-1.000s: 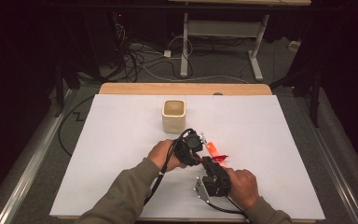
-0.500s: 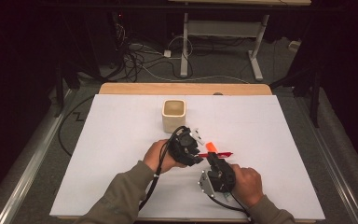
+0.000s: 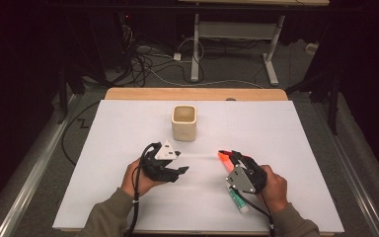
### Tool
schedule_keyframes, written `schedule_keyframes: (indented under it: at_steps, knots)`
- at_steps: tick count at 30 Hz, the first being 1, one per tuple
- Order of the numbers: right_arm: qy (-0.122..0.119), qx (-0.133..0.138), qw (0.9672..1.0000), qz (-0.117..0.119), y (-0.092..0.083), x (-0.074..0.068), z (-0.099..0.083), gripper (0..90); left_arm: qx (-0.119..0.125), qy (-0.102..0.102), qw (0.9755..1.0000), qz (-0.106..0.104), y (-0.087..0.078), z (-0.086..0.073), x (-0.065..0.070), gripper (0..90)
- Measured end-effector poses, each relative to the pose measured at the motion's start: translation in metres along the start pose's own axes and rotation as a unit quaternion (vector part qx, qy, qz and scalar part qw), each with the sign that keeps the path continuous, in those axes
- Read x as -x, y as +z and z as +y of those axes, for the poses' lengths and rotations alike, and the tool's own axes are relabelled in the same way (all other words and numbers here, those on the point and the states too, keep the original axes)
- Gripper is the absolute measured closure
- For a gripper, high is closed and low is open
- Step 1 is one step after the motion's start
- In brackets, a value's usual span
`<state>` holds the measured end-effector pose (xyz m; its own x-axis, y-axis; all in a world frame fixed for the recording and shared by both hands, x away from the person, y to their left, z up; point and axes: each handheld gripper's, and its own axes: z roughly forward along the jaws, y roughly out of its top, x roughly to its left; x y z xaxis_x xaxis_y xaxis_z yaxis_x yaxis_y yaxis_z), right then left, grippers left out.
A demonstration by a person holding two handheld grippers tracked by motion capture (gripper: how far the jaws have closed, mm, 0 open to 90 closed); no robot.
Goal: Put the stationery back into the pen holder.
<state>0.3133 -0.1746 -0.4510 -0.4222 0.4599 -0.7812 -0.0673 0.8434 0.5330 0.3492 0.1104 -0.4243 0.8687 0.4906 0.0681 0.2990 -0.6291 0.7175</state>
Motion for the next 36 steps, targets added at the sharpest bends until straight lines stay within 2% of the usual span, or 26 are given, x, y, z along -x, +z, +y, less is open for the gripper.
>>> schedule_keyframes:
  at_steps: [1, 2, 3, 4, 5, 6, 7, 8, 12, 15, 16, 17, 18, 21, 22, 23, 29, 31, 33, 35, 36]
  knots:
    - [0.009, 0.002, 0.9999, 0.005, 0.0, 0.003, -0.001, 80.2, 0.001, 0.002, 0.9999, 0.01, -0.001, -0.006, 0.0, 37.9]
    - [0.02, 0.006, 0.9997, 0.01, 0.0, 0.005, -0.002, 80.2, 0.006, -0.002, 0.9996, 0.029, -0.003, -0.012, 0.001, 32.1]
    - [0.02, 0.006, 0.9997, 0.01, 0.0, 0.005, -0.002, 80.2, 0.01, -0.006, 0.9992, 0.038, -0.004, -0.018, 0.0, 32.1]
    - [0.043, 0.013, 0.9988, 0.02, -0.001, 0.01, -0.004, 80.1, 0.014, -0.007, 0.9991, 0.04, -0.005, -0.023, 0.0, 32.5]
    - [0.043, 0.013, 0.9988, 0.02, -0.001, 0.01, -0.004, 80.1, 0.021, -0.006, 0.9987, 0.047, -0.006, -0.029, 0.0, 32.5]
    - [0.053, 0.018, 0.9981, 0.026, -0.001, 0.013, -0.005, 80.1, 0.027, -0.007, 0.998, 0.056, -0.008, -0.033, 0.0, 31.8]
    - [0.082, 0.025, 0.9957, 0.034, 0.0, 0.016, -0.007, 80.1, 0.032, -0.007, 0.9975, 0.062, -0.009, -0.038, -0.001, 27.7]
    - [0.094, 0.029, 0.9943, 0.039, 0.0, 0.018, -0.008, 80.1, 0.037, -0.005, 0.997, 0.068, -0.011, -0.042, -0.001, 27.3]
    - [0.125, 0.039, 0.99, 0.053, 0.001, 0.024, -0.012, 80.2, 0.066, -0.006, 0.9941, 0.086, -0.021, -0.059, -0.002, 24.4]
    - [0.172, 0.052, 0.981, 0.074, 0.004, 0.033, -0.017, 80.1, 0.09, -0.001, 0.9897, 0.111, -0.032, -0.072, -0.002, 23.3]
    - [0.184, 0.056, 0.9782, 0.078, 0.004, 0.036, -0.018, 80.1, 0.104, -0.002, 0.9868, 0.124, -0.039, -0.08, -0.003, 23.4]
    - [0.184, 0.056, 0.9782, 0.078, 0.004, 0.036, -0.018, 80.1, 0.104, -0.002, 0.9868, 0.124, -0.039, -0.08, -0.003, 23.4]
    - [0.205, 0.064, 0.9728, 0.087, 0.006, 0.04, -0.02, 80.1, 0.107, -0.006, 0.9861, 0.127, -0.041, -0.084, -0.004, 23.3]
    - [0.239, 0.077, 0.9625, 0.103, 0.008, 0.046, -0.023, 80.1, 0.112, -0.011, 0.9842, 0.137, -0.048, -0.094, -0.003, 23.4]
    - [0.239, 0.077, 0.9625, 0.103, 0.008, 0.046, -0.023, 80.1, 0.112, -0.012, 0.9837, 0.14, -0.049, -0.098, -0.003, 23.4]
    - [0.254, 0.084, 0.9571, 0.111, 0.01, 0.05, -0.024, 80.1, 0.116, -0.009, 0.9826, 0.145, -0.051, -0.101, -0.002, 24.1]
    - [0.295, 0.106, 0.9421, 0.119, 0.015, 0.061, -0.022, 80.1, 0.124, -0.013, 0.98, 0.155, -0.056, -0.116, 0.003, 23.3]
    - [0.302, 0.109, 0.9399, 0.117, 0.017, 0.064, -0.02, 80.1, 0.124, -0.017, 0.9799, 0.156, -0.057, -0.12, 0.004, 23.3]
    - [0.314, 0.116, 0.934, 0.126, 0.02, 0.067, -0.017, 80.2, 0.122, -0.019, 0.9802, 0.155, -0.058, -0.122, 0.005, 22.9]
    - [0.318, 0.117, 0.9324, 0.125, 0.023, 0.069, -0.014, 80.1, 0.123, -0.022, 0.9796, 0.158, -0.059, -0.125, 0.006, 23.0]
    - [0.321, 0.121, 0.9305, 0.129, 0.024, 0.071, -0.012, 80.1, 0.124, -0.021, 0.9796, 0.157, -0.06, -0.126, 0.007, 23.0]
